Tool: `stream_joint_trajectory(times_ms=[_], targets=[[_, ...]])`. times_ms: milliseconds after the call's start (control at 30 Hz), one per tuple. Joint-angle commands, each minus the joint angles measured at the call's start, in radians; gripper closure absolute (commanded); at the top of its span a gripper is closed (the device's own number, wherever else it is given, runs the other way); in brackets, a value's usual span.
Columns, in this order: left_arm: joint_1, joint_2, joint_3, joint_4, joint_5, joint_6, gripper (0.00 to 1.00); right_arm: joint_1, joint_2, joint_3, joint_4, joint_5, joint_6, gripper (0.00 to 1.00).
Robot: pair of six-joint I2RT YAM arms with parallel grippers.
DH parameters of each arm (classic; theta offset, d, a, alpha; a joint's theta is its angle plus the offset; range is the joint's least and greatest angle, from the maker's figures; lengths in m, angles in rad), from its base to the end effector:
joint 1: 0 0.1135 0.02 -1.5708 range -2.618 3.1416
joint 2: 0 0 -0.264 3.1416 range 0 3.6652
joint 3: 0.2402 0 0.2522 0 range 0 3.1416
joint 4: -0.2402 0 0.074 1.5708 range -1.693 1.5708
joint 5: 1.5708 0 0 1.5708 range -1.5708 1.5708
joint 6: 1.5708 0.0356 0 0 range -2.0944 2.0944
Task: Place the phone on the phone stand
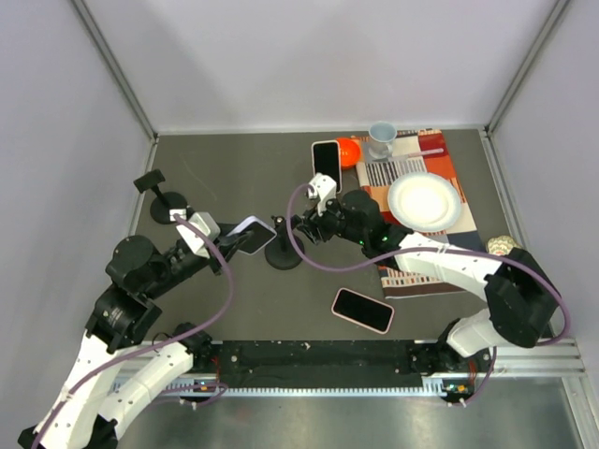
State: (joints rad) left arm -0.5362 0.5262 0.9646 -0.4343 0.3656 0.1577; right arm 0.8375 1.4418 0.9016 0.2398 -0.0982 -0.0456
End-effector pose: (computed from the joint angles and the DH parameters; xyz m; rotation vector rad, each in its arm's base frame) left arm 0.0754 -0.0596 0.4048 0.8079 1.3774 -0.5816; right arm 0.2193 0.2486 0.2684 -0.8825 1.7044 0.6322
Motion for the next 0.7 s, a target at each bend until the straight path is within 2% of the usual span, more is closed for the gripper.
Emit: stream_joint_trajectory(times_ms=[0,67,167,200,233,300,533,600,667], targets=[[0.005,0.0,0.003,0.091,0.019,-0.007,1.0,0.005,0.031,0.077,0.055,-0.031,-0.011,0.49],[0.005,-0.002,-0.004,0.091,0.018,-0.009,1.0,0.005,0.037,0.083,0.052,-0.031,-0.014,0.51],[0.005,-0.005,-0.021,0.094,0.019,-0.01,1.0,0.003,0.043,0.089,0.049,-0.035,-0.019,0.62],[0.005,-0.002,-0.024,0.098,0.019,-0.012,1.0,0.006,0.045,0.091,0.044,-0.035,-0.022,0.7],[0.005,0.001,-0.027,0.098,0.021,-0.014,1.0,0.005,0.046,0.095,0.03,-0.031,-0.025,0.84],[0.005,0.018,-0.029,0.103,0.047,-0.021,1.0,0.005,0.04,0.095,0.018,-0.032,-0.031,1.0],[0.005,0.093,-0.044,0.127,0.29,-0.04,1.0,-0.018,0.015,0.097,-0.075,-0.136,-0.043,1.0],[0.005,0.118,-0.052,0.183,0.357,-0.049,1.0,-0.037,0.012,0.095,-0.103,-0.21,-0.042,1.0],[0.005,0.152,-0.064,0.239,0.481,-0.059,1.0,-0.055,0.017,0.089,-0.108,-0.271,-0.034,1.0]])
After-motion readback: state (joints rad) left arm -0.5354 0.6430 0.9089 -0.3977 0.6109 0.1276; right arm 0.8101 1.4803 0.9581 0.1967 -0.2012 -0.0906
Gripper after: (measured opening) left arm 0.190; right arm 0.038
